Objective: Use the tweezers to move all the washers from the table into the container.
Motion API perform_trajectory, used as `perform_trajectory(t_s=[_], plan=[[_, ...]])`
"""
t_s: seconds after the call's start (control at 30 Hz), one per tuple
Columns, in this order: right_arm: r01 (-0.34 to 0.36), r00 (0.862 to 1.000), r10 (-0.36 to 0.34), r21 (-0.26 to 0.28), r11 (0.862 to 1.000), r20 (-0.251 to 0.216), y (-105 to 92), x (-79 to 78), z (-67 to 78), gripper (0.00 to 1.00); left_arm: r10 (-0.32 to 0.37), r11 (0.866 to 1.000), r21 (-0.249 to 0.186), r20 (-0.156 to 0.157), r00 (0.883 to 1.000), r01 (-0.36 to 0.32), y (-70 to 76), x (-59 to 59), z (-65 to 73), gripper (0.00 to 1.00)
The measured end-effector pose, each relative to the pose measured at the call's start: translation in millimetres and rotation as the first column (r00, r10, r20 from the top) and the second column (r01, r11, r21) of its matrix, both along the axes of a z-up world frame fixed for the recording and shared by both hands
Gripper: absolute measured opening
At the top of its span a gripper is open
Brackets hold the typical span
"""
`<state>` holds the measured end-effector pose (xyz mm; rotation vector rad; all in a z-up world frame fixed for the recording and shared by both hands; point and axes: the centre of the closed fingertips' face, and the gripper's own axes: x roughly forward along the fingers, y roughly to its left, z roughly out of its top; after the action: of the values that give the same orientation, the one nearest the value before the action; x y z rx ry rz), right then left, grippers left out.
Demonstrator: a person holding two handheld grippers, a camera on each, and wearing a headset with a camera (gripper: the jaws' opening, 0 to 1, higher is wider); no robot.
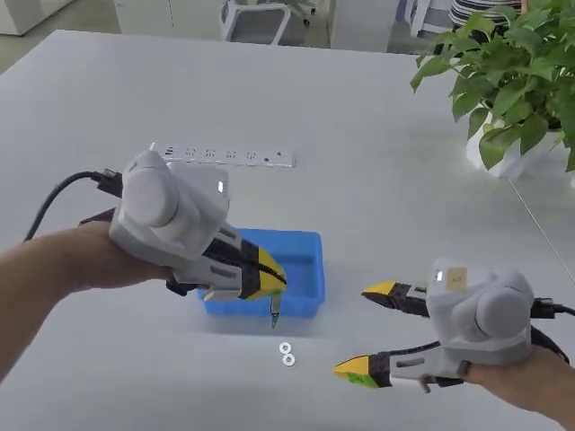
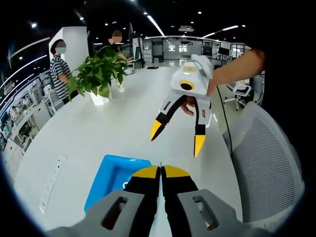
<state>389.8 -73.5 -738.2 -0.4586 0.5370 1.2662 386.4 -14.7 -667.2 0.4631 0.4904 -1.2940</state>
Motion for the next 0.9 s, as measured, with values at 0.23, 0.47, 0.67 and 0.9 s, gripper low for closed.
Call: perform_trajectory(t_s=[0.23, 0.47, 0.67, 0.9], plan=[[0.003, 1.0, -0.003, -0.004, 1.0, -0.009, -0.9, -2.7, -3.9, 0.65, -0.009, 1.0, -0.011, -0.017, 1.0, 0.009, -6.8, -7.2, -6.1, 0.05], [0.004, 1.0, -0.004, -0.008, 1.0, -0.014, -2.5, -5.6, -5.8, 0.65, -0.016, 1.0, -0.024, -0.036, 0.999, 0.016, -14.0, -14.6, -12.9, 0.05], [0.01, 1.0, -0.01, -0.011, 1.0, -0.018, -4.4, -6.4, -7.2, 0.65, -0.029, 0.999, -0.033, -0.049, 0.998, 0.027, -20.3, -19.7, -17.4, 0.05], [0.013, 1.0, -0.013, -0.014, 1.0, -0.026, -5.2, -8.3, -10.7, 0.65, -0.038, 0.999, -0.03, -0.062, 0.997, 0.036, -21.8, -20.3, -27.4, 0.05]])
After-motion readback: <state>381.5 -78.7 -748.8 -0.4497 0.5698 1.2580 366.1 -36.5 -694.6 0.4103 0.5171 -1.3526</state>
